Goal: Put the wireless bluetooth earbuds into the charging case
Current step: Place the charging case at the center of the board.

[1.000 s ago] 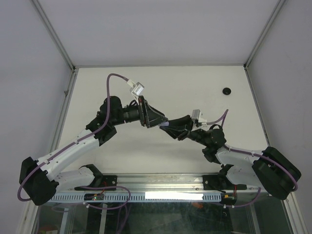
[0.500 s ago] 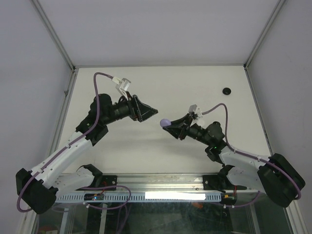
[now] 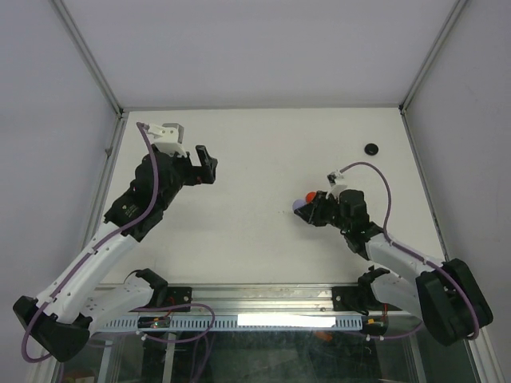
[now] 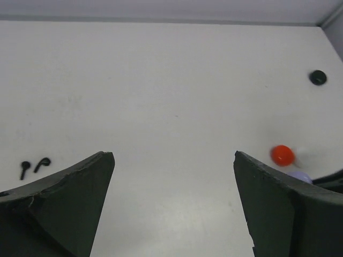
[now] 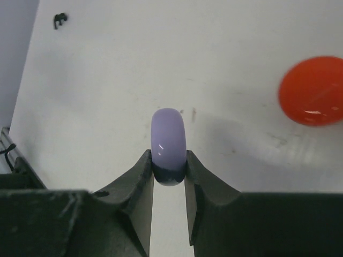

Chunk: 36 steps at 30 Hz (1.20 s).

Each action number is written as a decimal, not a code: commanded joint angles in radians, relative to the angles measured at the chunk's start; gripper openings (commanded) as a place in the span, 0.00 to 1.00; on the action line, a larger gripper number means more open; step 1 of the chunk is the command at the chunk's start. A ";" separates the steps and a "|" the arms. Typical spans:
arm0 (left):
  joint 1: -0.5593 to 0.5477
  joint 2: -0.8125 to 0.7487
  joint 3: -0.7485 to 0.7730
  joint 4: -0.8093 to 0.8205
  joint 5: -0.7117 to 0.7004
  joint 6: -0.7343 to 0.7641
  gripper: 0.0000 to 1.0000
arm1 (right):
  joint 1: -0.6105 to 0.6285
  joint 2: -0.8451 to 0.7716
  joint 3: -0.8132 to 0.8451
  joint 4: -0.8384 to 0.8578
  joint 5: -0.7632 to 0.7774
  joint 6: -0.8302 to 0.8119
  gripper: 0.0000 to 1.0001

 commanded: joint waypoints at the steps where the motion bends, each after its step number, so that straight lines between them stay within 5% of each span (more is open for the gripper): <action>1: 0.003 -0.024 -0.029 0.010 -0.281 0.098 0.99 | -0.096 0.026 0.044 -0.140 0.049 0.075 0.00; 9: 0.037 -0.021 -0.118 0.033 -0.357 0.094 0.99 | -0.199 0.191 0.083 -0.161 0.001 0.105 0.01; 21: 0.147 -0.056 -0.151 0.033 -0.236 0.071 0.99 | -0.239 0.133 0.208 -0.463 0.154 0.004 0.60; 29: 0.209 -0.081 -0.155 0.031 -0.164 0.044 0.99 | -0.238 0.110 0.409 -0.711 0.226 -0.120 0.71; 36: 0.242 -0.083 -0.151 0.015 -0.143 0.021 0.99 | -0.266 0.193 0.572 -0.675 0.416 -0.258 0.79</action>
